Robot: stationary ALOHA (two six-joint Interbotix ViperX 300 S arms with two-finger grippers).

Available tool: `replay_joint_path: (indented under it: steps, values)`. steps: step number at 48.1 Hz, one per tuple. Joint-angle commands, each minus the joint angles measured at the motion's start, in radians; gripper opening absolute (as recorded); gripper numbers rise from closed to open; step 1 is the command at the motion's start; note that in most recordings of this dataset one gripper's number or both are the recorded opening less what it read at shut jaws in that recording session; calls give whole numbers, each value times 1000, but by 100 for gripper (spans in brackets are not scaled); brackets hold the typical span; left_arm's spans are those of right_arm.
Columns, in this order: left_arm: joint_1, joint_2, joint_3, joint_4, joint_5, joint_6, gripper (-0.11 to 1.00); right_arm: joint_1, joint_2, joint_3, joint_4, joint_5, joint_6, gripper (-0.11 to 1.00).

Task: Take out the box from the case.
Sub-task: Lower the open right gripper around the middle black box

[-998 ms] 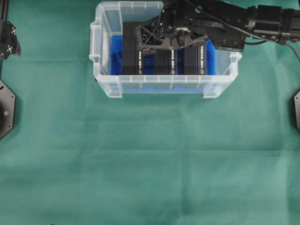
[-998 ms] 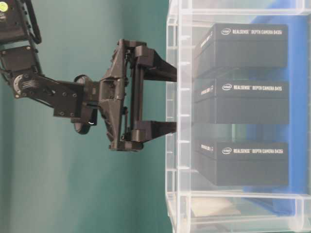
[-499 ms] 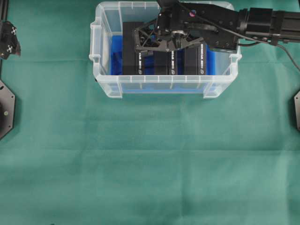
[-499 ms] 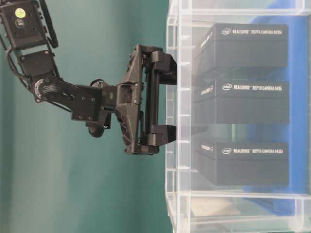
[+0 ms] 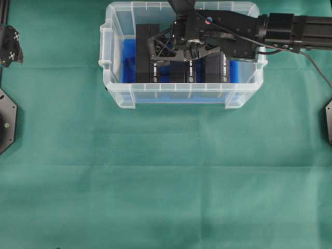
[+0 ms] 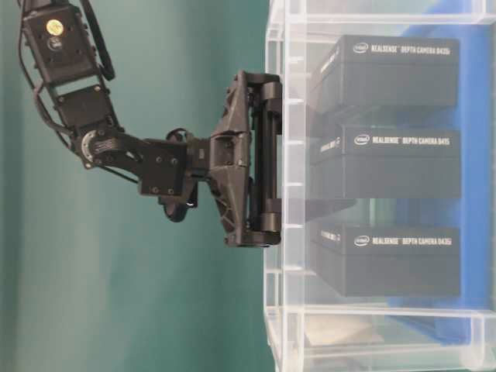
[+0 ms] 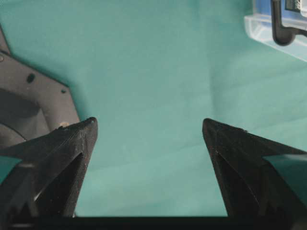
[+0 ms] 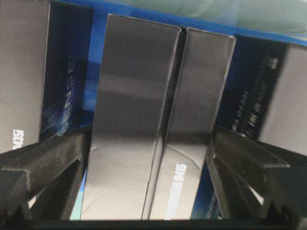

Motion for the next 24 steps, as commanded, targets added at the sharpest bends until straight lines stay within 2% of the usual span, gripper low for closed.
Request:
replay_joint_path:
  steps: [1, 17, 20, 24]
  values:
    - [3, 0, -9, 3, -3, 0, 90, -2, -14, -9, -2, -6, 0, 95]
    - [3, 0, -9, 3, -3, -2, 90, -2, -9, -9, -3, -5, 17, 93]
    - [3, 2, -9, 3, -3, -2, 90, -2, -9, -9, -6, 2, 40, 87]
    - [3, 0, -9, 3, -3, -2, 90, 2, -9, -9, -8, 2, 60, 69]
